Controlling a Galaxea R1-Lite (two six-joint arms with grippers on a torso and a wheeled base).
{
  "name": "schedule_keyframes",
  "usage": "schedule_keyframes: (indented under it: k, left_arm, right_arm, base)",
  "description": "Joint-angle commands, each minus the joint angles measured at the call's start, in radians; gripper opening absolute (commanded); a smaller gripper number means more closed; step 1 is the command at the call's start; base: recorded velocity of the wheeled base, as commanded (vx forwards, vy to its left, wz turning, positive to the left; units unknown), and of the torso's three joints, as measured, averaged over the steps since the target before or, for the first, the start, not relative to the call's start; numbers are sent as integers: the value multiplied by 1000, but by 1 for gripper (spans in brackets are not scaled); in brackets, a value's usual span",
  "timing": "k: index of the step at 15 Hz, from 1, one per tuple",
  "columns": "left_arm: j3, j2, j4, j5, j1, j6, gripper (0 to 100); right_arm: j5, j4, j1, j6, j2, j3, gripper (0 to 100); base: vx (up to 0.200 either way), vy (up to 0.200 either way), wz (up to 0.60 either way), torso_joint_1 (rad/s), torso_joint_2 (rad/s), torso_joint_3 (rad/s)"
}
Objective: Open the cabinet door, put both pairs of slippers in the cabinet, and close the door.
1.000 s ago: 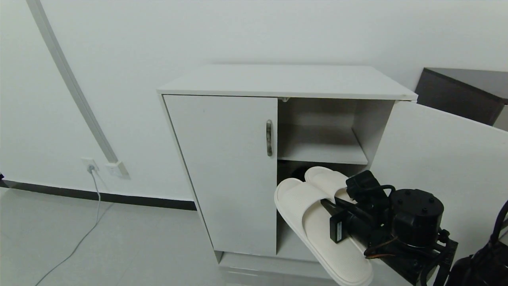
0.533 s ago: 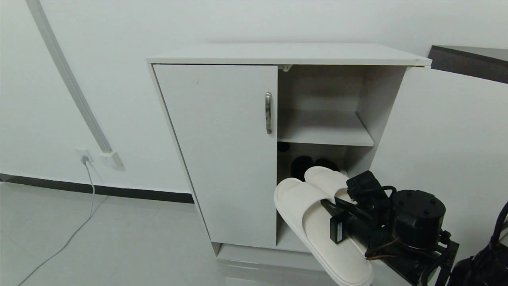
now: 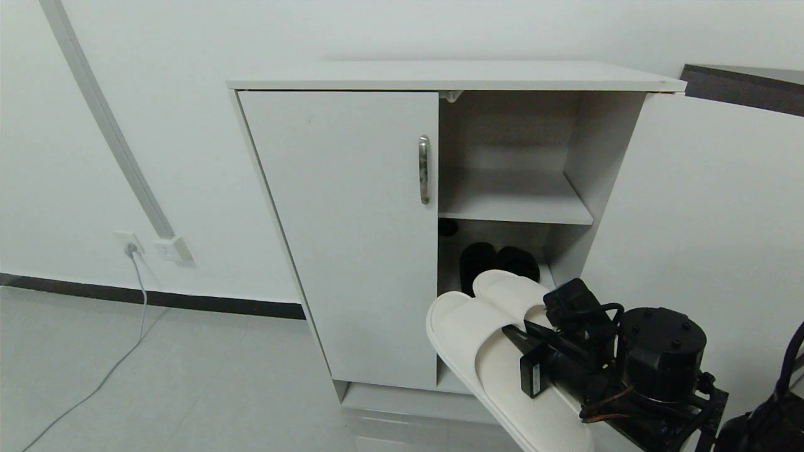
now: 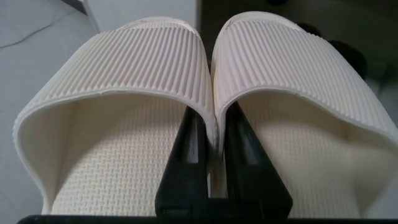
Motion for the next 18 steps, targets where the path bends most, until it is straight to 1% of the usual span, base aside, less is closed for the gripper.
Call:
schedule_keyframes:
  k: [1, 5, 8, 9, 11, 12, 13, 14, 16, 17, 18]
  left_arm:
    - [0, 1, 0, -1, 0, 0, 0]
    - [0, 1, 0, -1, 1, 0, 0]
    - [0, 1, 0, -1, 1, 0, 0]
    - [0, 1, 0, 1, 0, 0, 0]
    - [0, 1, 0, 1, 0, 0, 0]
    - [0, 1, 0, -1, 1, 0, 0]
    - [0, 1, 0, -1, 0, 0, 0]
    - [0, 1, 0, -1, 0, 0, 0]
    - [0, 1, 0, -1, 1, 0, 0]
    - [0, 1, 0, -1, 0, 0, 0]
    - [0, 1, 0, -1, 1, 0, 0]
  right_arm:
    - [15, -33, 1, -2, 7, 24, 0]
    - [15, -176, 0, -52, 84, 48, 0]
    - [-9, -187, 3, -77, 107, 50, 0]
    - [-54, -179, 17, -83, 107, 34, 0]
    - [-241, -96, 63, -83, 105, -47, 0]
    - [-352, 8, 100, -75, 95, -108, 0]
    - [-362, 45, 104, -74, 82, -124, 0]
    - [-365, 122, 109, -63, 39, -133, 0]
    - [-367, 198, 123, -48, -20, -159, 0]
    - [-368, 312, 139, -25, -77, -205, 0]
    - [-368, 404, 149, 31, -105, -251, 0]
  base:
    - [0, 0, 0, 0, 0, 0]
    - [0, 0, 0, 0, 0, 0]
    - [0, 0, 0, 0, 0, 0]
    - [0, 0, 0, 0, 0, 0]
    - [0, 0, 0, 0, 0, 0]
    - [0, 0, 0, 0, 0, 0]
    - [0, 0, 0, 0, 0, 0]
    - [0, 0, 0, 0, 0, 0]
    - [0, 0, 0, 0, 0, 0]
    - [0, 0, 0, 0, 0, 0]
    - [0, 0, 0, 0, 0, 0]
